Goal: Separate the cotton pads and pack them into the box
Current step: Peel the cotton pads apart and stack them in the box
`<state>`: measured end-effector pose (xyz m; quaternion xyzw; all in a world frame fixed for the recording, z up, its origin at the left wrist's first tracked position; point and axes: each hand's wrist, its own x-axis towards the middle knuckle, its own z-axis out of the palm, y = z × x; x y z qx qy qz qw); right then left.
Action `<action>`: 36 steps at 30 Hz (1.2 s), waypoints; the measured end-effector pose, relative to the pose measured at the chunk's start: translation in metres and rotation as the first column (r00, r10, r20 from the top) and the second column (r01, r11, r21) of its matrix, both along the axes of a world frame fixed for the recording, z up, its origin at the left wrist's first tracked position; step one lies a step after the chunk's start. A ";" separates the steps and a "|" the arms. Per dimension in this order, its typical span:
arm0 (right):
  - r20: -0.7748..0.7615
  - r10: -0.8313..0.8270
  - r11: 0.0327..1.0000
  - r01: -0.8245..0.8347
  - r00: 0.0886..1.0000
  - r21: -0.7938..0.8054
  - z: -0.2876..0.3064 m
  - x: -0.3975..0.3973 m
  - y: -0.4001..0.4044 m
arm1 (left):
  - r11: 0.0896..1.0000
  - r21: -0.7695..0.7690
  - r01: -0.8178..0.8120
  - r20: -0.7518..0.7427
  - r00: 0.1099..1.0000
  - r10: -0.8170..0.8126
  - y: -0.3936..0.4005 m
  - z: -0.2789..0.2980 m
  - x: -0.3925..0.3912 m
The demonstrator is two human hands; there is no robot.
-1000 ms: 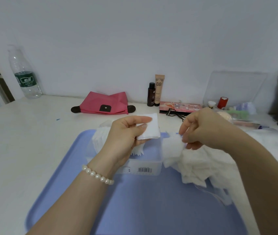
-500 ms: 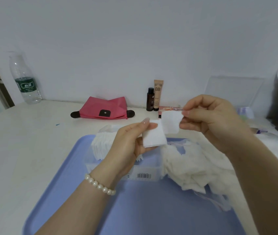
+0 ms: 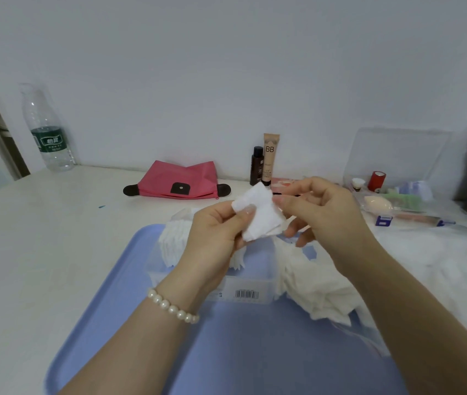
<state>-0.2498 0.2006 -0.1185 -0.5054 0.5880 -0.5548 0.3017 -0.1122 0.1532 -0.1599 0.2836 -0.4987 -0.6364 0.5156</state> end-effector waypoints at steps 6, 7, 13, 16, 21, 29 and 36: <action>-0.117 -0.018 1.000 0.016 0.993 -0.021 -0.004 -0.002 -0.002 | 0.995 -0.074 0.069 0.080 0.995 -0.063 0.003 -0.003 -0.002; -0.125 -0.030 0.999 0.028 0.992 -0.020 -0.004 -0.002 -0.002 | 0.995 -0.069 0.066 0.071 0.996 -0.061 0.004 -0.002 -0.002; 0.097 -0.002 1.000 0.002 0.995 -0.006 0.001 -0.007 0.000 | 0.991 -0.051 0.122 -0.006 0.992 -0.123 0.002 0.001 0.002; 0.116 0.015 1.000 -0.013 0.993 -0.013 0.002 -0.007 0.000 | 0.984 -0.052 0.168 -0.014 0.986 -0.169 0.003 0.003 0.002; 0.092 -0.025 0.999 0.026 0.995 -0.018 -0.002 -0.008 -0.002 | 0.980 -0.031 0.197 -0.043 0.979 -0.199 0.002 0.003 0.002; 0.220 0.052 0.999 -0.047 0.974 -0.026 -0.004 -0.009 -0.005 | 0.982 0.046 0.181 -0.134 0.976 -0.174 0.001 0.006 0.002; 0.106 0.012 0.999 -0.007 0.994 -0.047 -0.007 -0.004 -0.004 | 0.984 0.047 0.169 -0.144 0.976 -0.161 0.003 0.006 0.001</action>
